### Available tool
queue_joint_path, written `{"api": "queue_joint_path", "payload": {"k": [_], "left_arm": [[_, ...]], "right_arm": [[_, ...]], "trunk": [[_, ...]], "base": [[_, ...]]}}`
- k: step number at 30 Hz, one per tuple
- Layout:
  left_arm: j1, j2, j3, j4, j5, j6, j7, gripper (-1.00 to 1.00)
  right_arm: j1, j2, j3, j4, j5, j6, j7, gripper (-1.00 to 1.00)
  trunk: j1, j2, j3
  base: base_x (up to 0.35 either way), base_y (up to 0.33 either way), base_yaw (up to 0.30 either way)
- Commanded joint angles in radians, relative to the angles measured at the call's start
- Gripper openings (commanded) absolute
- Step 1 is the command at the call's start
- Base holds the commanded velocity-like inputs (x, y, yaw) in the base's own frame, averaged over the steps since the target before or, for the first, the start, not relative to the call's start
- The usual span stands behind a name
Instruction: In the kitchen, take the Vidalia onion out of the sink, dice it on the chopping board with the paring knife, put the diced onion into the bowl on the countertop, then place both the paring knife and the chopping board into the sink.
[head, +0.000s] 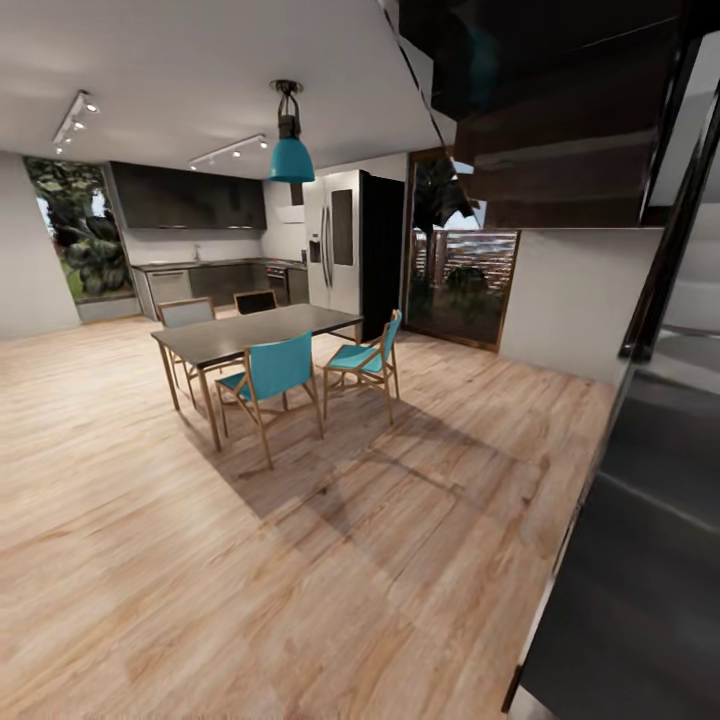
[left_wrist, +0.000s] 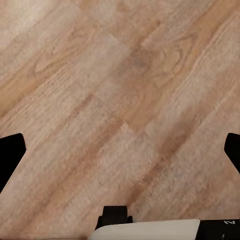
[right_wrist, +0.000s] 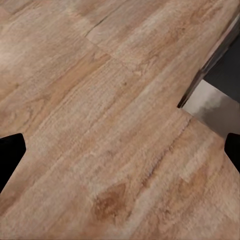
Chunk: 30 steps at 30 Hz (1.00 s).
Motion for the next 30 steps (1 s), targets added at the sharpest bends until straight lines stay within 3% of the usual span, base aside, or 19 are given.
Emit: {"api": "queue_joint_path", "payload": {"k": [1, 21, 30], "left_arm": [[0.0, 0.0, -0.001, -0.001, 0.001, -0.001, 0.0, 1.0], [0.0, 0.0, -0.001, -0.002, 0.001, -0.001, 0.0, 1.0], [0.0, 0.0, -0.001, -0.001, 0.001, -0.001, 0.0, 1.0]], "right_arm": [[0.0, 0.0, 0.0, 0.001, 0.0, -0.003, -0.002, 1.0], [0.0, 0.0, 0.0, 0.003, 0.0, -0.006, -0.003, 1.0], [0.0, 0.0, 0.0, 0.003, 0.0, -0.006, -0.003, 1.0]], "trunk": [[0.0, 0.0, -0.001], [0.0, 0.0, -0.001], [0.0, 0.0, -0.001]], "base": [[0.0, 0.0, 0.285], [0.002, 0.001, 0.285], [0.215, 0.153, 0.285]]}}
